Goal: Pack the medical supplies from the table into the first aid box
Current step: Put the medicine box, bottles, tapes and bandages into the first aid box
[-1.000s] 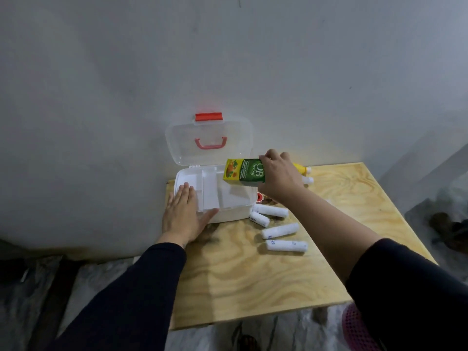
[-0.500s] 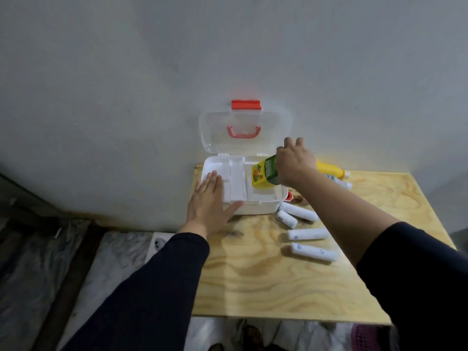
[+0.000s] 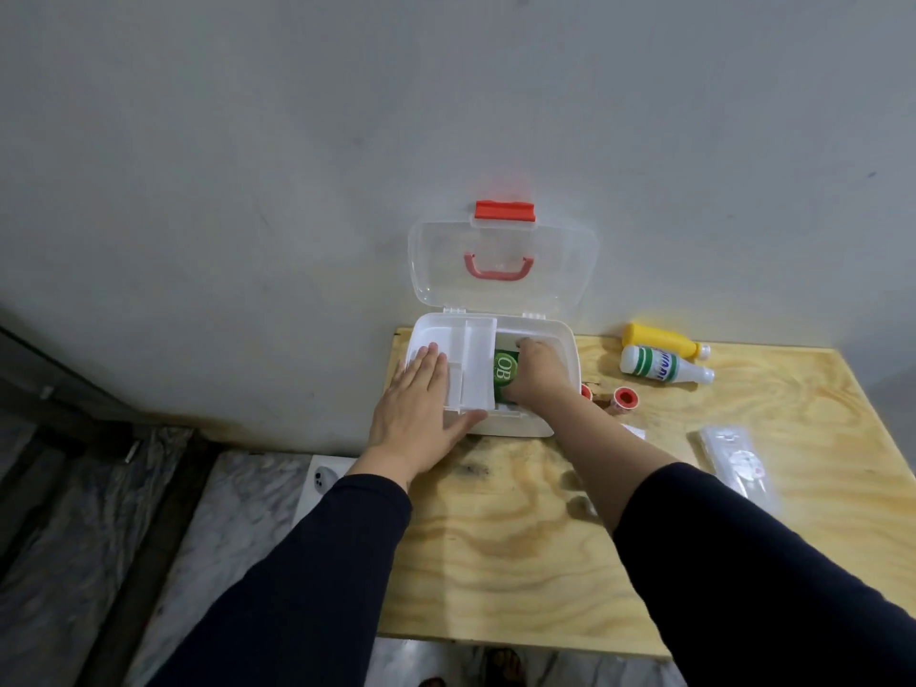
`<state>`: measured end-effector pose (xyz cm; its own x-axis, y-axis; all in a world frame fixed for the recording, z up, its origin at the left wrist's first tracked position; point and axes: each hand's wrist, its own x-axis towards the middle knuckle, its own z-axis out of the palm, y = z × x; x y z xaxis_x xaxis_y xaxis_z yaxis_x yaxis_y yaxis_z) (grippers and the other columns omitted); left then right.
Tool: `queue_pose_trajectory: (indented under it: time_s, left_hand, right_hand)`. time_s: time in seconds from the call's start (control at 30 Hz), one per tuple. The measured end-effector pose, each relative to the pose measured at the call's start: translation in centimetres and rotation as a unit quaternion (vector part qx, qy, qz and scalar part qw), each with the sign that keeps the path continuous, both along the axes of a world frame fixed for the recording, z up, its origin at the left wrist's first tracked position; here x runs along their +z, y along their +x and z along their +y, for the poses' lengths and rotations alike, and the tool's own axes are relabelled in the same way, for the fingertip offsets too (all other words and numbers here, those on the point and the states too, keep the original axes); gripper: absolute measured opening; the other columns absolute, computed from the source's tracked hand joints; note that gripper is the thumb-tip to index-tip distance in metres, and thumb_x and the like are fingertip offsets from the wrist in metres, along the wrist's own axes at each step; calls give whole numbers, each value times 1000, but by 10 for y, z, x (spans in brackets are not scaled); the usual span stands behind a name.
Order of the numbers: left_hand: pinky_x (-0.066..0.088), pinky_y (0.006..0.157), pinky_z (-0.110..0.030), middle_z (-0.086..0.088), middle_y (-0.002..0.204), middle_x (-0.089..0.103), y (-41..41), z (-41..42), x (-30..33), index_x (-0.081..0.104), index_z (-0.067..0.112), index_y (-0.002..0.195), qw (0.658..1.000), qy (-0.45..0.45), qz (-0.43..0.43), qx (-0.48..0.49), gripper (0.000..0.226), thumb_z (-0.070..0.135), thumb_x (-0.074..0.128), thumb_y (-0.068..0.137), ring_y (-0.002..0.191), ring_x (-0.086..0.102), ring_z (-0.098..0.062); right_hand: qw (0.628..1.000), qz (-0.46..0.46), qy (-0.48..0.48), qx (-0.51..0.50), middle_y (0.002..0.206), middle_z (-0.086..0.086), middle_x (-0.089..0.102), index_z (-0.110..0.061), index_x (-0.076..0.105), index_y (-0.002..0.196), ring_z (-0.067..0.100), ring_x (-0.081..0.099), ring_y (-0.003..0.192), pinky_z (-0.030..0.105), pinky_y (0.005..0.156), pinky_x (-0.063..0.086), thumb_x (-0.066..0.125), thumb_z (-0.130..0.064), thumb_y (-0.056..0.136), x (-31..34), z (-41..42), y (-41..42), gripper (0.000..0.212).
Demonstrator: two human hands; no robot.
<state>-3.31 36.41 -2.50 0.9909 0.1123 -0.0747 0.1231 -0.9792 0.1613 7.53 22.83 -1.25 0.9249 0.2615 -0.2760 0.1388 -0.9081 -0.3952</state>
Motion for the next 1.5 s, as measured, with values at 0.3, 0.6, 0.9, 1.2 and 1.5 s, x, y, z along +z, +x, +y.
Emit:
queue_pose_trajectory:
  time_s: [0.3,0.6,0.9,1.2,1.5]
  left_hand:
    - [-5,120,-33,-6,161,-7,-1,0,0,1,8,153,1000,4,1,2,98,76,20,85,148,-9,-16]
    - [-4,119,-33,-5,162,-5,2,4,0,4,9,153,1000,8,18,3,98,77,19,84,148,-6,-15]
    - [2,120,-34,-8,162,4,1,3,0,11,6,153,1000,23,8,-9,98,75,19,83,149,3,-19]
    - [4,120,-36,-10,161,7,2,3,-3,14,5,152,998,61,0,-15,96,74,18,85,148,7,-20]
    - [2,119,-37,-10,161,10,2,1,-6,16,4,152,997,70,-8,-13,95,72,19,85,148,8,-20]
  right_hand:
    - [987,55,73,-134,71,2,55,-6,58,99,15,49,61,27,56,39,80,-14,73,-8,8,4,35]
    - [990,-15,103,-94,118,15,65,-2,55,122,28,63,106,32,86,51,70,-8,82,24,-22,5,43]
    - [965,-114,111,-208,117,15,68,-8,60,121,32,60,112,37,94,48,64,-14,83,34,-154,-24,39]
    - [933,-36,-6,-357,125,17,50,-4,51,121,37,44,119,43,90,44,66,-23,82,-28,-242,-89,46]
    - [919,-34,40,-391,108,19,62,-1,59,102,38,55,105,40,77,47,73,-30,74,-42,-250,-90,43]
